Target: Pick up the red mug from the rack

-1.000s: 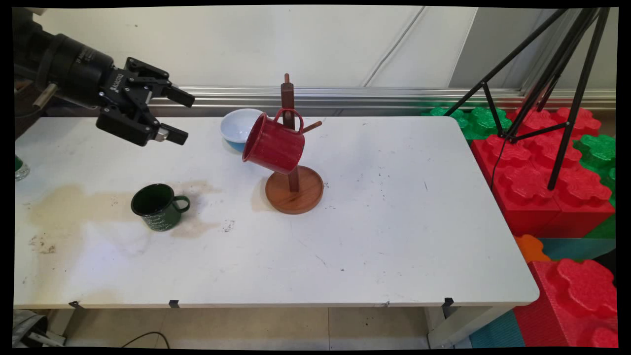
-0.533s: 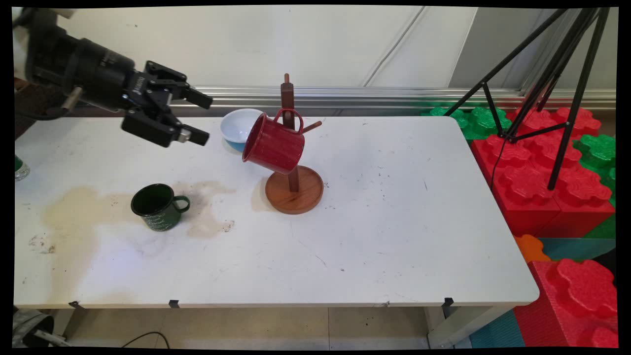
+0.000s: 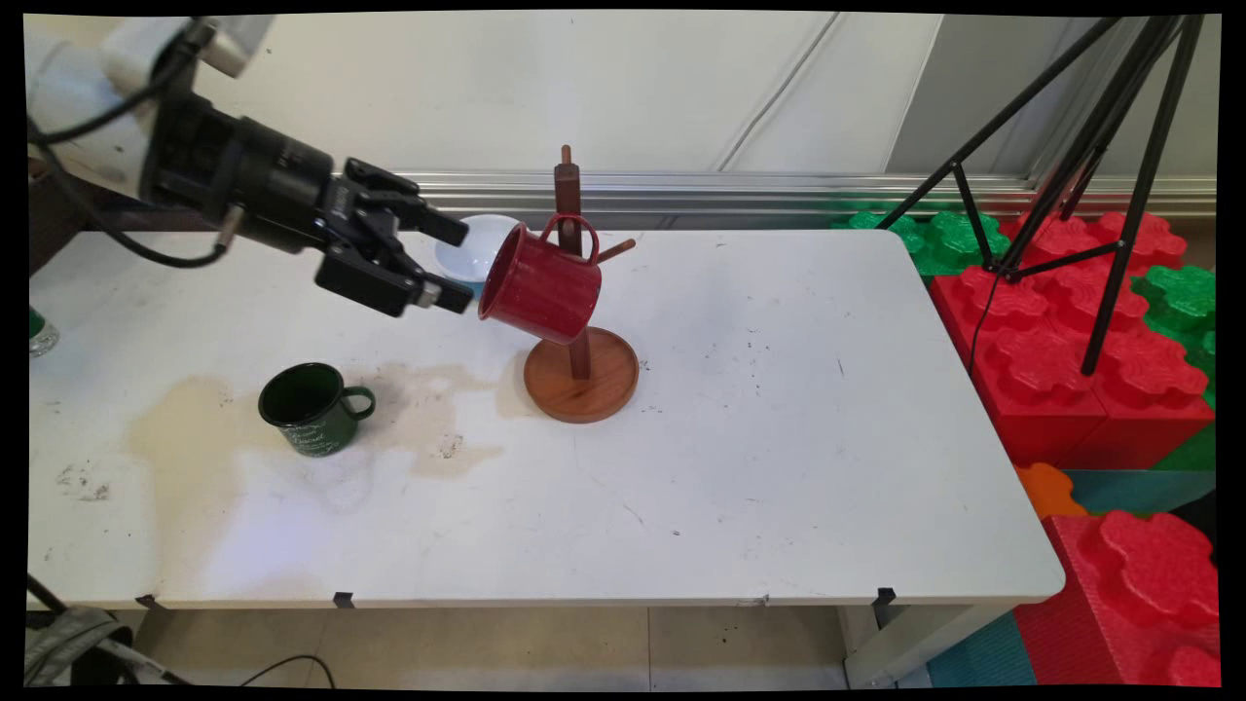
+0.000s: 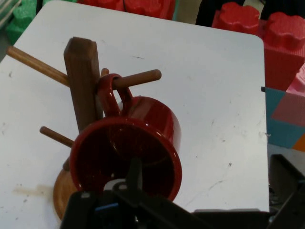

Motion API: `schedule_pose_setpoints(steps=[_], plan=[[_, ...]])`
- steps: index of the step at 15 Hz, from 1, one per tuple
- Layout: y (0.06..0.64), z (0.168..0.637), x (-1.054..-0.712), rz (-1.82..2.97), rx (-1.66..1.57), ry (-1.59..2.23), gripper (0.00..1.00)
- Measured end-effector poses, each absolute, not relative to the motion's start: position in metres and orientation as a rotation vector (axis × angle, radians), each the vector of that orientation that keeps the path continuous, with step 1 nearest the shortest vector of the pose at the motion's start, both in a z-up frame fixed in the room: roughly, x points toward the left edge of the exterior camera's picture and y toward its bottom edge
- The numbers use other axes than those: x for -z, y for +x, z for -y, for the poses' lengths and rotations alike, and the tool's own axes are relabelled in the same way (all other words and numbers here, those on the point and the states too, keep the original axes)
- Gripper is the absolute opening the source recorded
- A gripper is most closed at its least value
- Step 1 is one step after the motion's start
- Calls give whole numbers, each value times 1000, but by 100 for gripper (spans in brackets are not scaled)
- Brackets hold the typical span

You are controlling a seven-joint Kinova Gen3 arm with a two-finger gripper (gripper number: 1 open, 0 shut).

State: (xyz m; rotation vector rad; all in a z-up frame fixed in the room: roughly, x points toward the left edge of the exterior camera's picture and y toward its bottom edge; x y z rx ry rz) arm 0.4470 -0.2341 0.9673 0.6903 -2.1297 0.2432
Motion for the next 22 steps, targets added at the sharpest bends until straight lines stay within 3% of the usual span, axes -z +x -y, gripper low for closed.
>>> schedule_pose_setpoints(steps=[22], plan=[[391, 264, -911, 2061, -159, 841, 100]])
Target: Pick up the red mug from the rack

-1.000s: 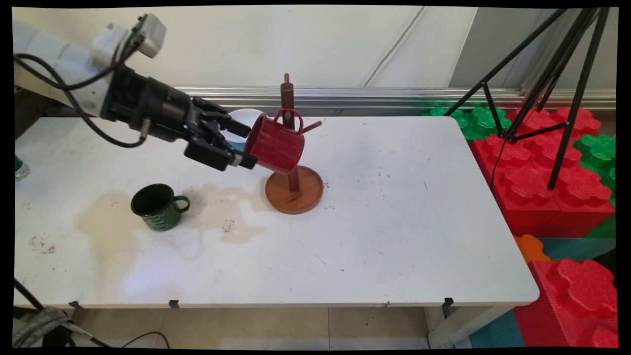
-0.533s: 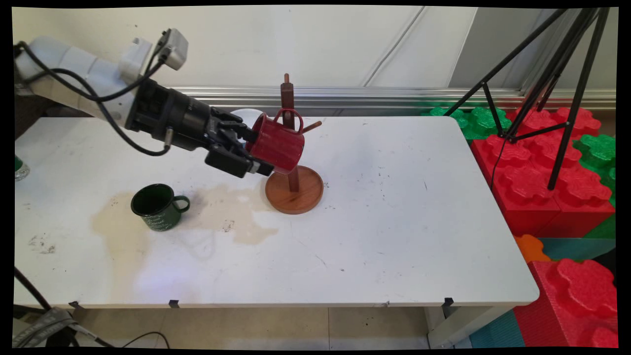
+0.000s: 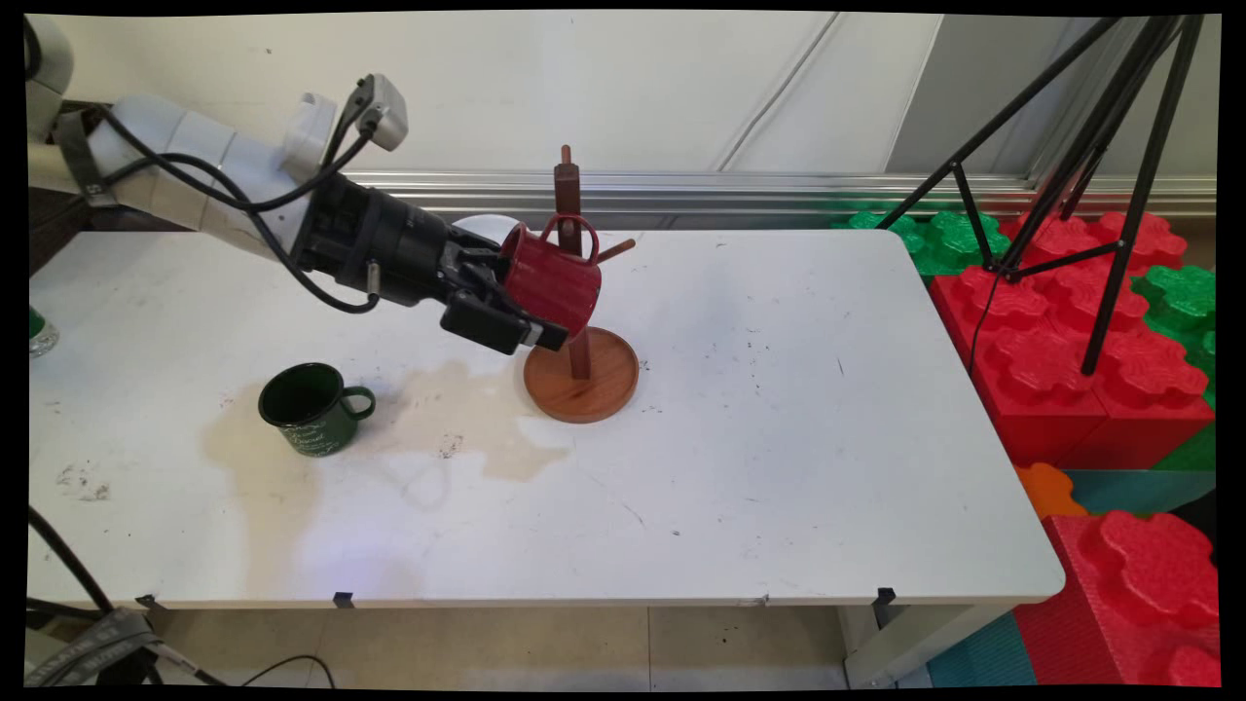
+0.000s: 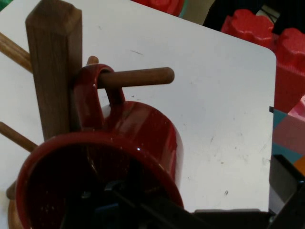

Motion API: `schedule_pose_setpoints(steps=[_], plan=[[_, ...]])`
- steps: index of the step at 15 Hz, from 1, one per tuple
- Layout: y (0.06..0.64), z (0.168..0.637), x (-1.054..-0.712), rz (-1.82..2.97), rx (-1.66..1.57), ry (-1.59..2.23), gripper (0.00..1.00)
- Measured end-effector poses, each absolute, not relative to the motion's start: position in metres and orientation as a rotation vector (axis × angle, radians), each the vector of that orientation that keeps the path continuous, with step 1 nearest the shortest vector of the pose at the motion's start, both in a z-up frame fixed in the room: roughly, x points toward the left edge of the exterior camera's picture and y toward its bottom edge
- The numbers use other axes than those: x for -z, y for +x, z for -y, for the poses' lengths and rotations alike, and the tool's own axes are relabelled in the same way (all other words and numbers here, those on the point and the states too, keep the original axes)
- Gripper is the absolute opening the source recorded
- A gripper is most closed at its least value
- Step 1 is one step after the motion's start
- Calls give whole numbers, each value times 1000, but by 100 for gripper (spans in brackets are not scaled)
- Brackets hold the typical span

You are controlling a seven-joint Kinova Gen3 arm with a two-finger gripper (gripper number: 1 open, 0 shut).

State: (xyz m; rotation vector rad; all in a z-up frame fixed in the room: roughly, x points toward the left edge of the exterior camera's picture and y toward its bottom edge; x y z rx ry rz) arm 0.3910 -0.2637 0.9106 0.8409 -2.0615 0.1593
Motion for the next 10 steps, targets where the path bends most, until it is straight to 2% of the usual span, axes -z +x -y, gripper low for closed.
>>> schedule_pose_setpoints(steps=[4, 5, 10], plan=[[385, 265, -906, 2060, -154, 857, 100], [385, 265, -906, 2060, -153, 858, 0], [383, 265, -904, 2066, -160, 864, 0]])
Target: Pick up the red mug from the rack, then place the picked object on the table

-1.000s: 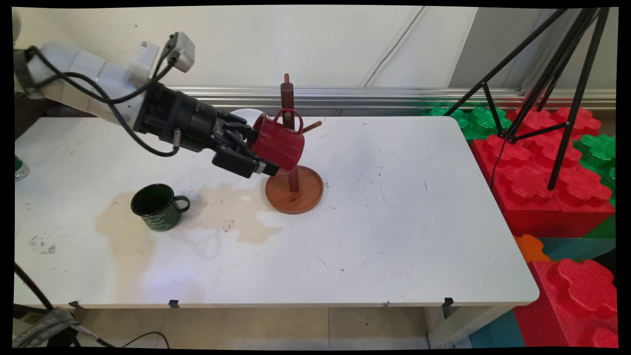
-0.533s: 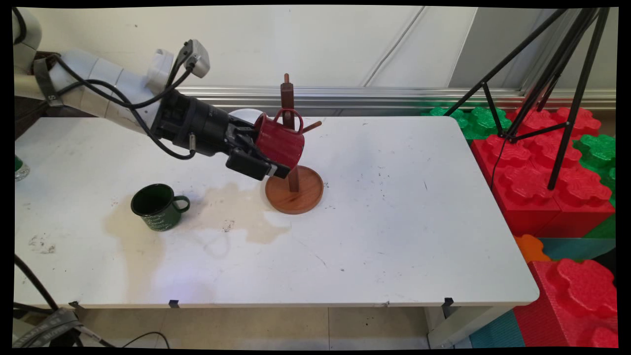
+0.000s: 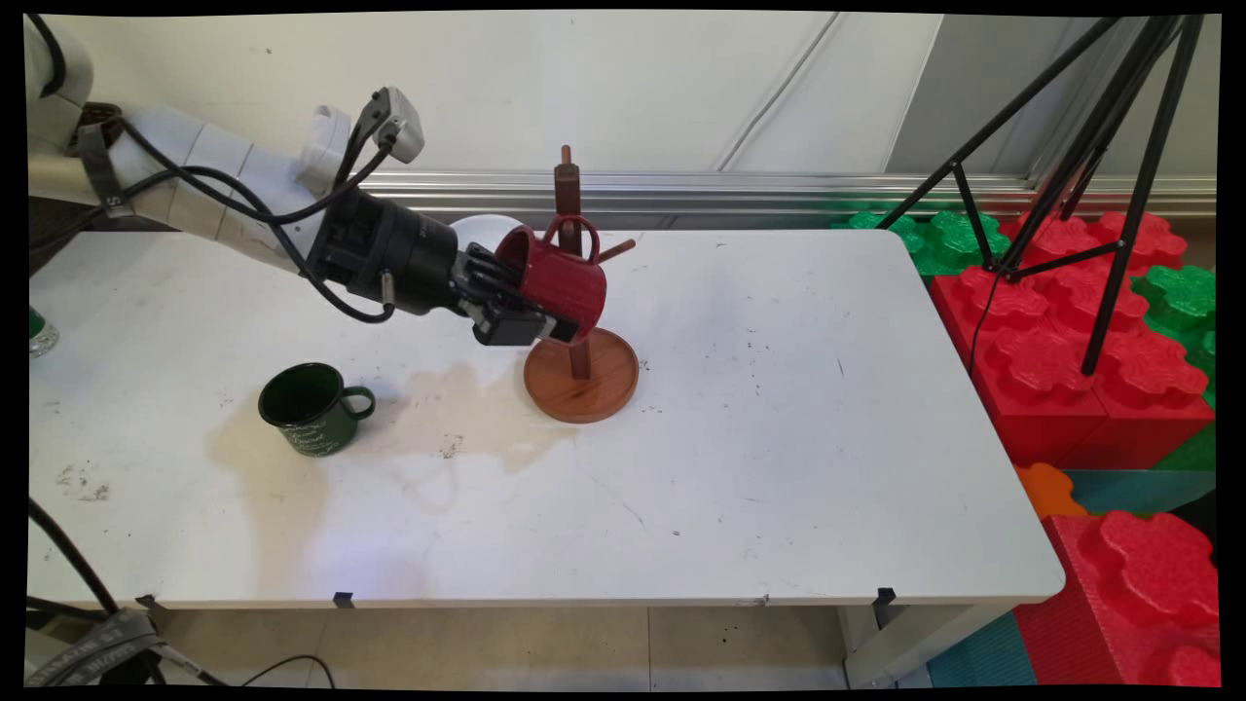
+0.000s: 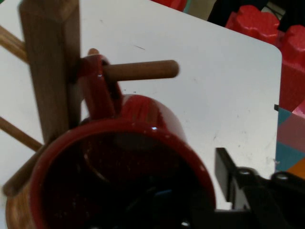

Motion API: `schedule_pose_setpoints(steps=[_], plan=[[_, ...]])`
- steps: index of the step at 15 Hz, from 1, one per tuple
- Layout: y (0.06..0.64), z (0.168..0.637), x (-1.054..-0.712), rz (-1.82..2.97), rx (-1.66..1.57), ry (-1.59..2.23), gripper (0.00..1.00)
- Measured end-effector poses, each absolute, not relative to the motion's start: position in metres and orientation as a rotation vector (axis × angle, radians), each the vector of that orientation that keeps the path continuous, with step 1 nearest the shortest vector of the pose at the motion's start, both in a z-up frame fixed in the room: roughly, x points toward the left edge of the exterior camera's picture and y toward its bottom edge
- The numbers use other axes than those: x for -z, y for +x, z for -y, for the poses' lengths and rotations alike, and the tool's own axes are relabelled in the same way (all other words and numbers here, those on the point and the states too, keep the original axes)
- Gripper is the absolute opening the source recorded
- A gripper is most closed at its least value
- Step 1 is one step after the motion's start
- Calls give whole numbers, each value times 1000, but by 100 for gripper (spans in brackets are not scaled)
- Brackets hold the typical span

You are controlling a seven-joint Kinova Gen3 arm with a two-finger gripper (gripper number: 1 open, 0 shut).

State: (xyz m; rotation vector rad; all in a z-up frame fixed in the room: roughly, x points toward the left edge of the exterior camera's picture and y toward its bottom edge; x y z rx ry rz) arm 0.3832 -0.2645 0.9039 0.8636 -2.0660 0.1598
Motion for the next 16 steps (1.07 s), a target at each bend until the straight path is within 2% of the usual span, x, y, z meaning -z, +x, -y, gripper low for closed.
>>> schedule_pose_setpoints(steps=[16], plan=[[402, 248, -923, 2087, -213, 816, 0]])
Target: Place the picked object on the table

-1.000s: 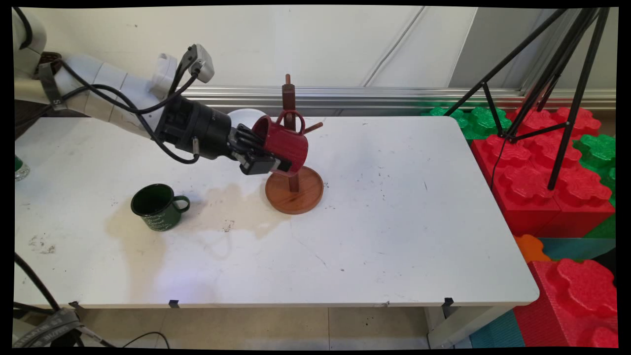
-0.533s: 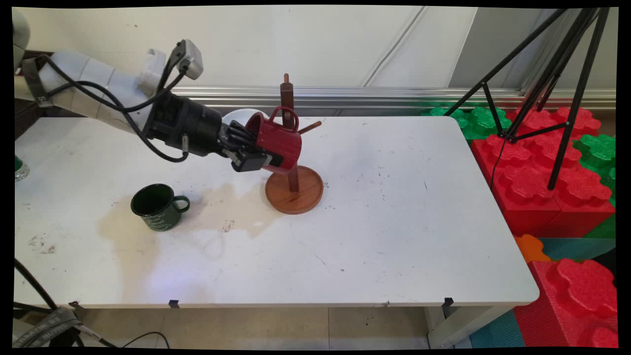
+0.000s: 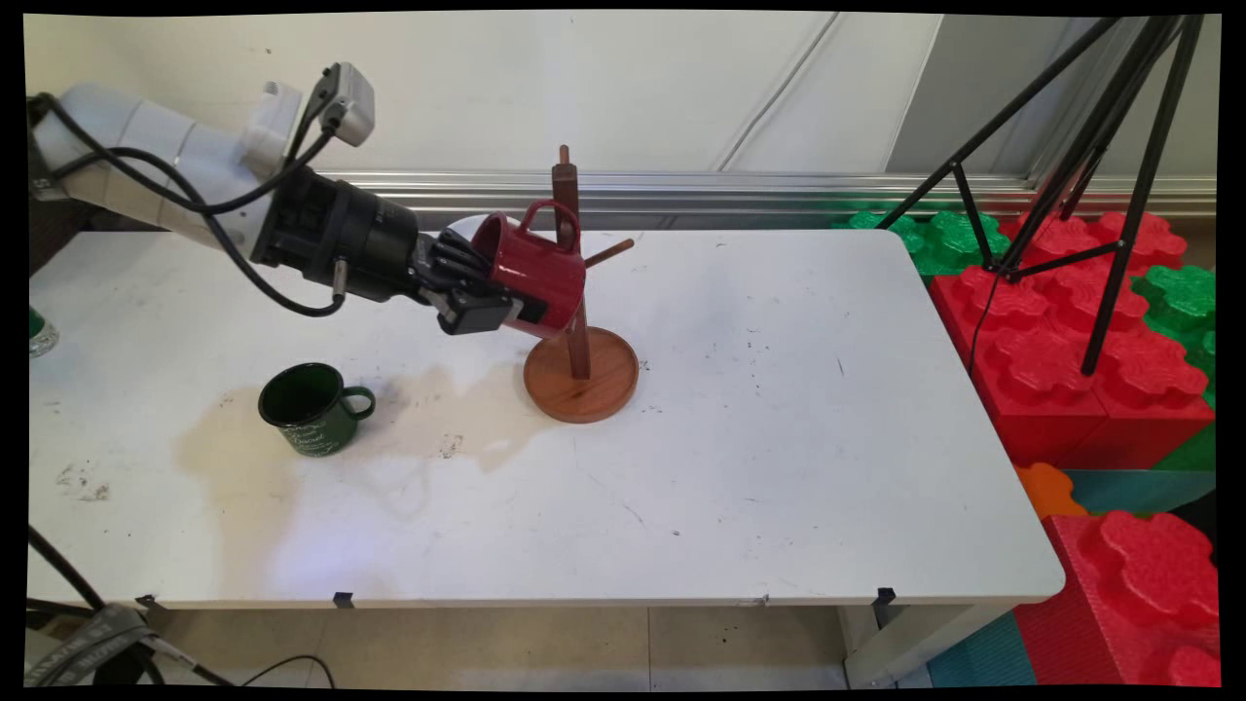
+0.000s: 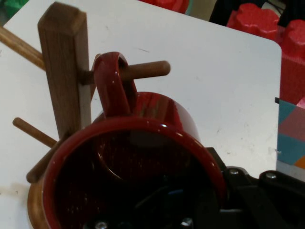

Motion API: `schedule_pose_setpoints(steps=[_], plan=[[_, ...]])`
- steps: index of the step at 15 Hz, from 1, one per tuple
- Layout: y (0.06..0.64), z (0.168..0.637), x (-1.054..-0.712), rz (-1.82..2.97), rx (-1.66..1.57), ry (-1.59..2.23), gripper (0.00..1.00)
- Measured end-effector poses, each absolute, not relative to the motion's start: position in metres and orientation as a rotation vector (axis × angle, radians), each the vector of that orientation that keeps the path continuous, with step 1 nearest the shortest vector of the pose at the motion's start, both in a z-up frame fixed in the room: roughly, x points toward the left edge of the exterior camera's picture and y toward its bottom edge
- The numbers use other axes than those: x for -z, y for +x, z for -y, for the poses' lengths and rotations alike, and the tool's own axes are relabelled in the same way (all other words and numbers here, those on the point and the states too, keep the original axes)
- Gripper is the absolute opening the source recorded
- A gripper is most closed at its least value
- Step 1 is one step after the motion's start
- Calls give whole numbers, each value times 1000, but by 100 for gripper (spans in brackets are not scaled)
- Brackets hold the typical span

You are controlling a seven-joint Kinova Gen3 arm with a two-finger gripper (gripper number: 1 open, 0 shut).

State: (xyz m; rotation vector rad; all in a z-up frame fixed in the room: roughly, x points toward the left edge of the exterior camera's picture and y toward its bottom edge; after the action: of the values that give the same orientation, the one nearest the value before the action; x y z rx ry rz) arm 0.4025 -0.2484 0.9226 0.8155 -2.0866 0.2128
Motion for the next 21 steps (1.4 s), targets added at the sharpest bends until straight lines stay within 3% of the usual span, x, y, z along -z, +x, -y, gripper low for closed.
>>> schedule_pose_setpoints(steps=[21], plan=[[401, 194, -963, 2173, -135, 535, 0]])
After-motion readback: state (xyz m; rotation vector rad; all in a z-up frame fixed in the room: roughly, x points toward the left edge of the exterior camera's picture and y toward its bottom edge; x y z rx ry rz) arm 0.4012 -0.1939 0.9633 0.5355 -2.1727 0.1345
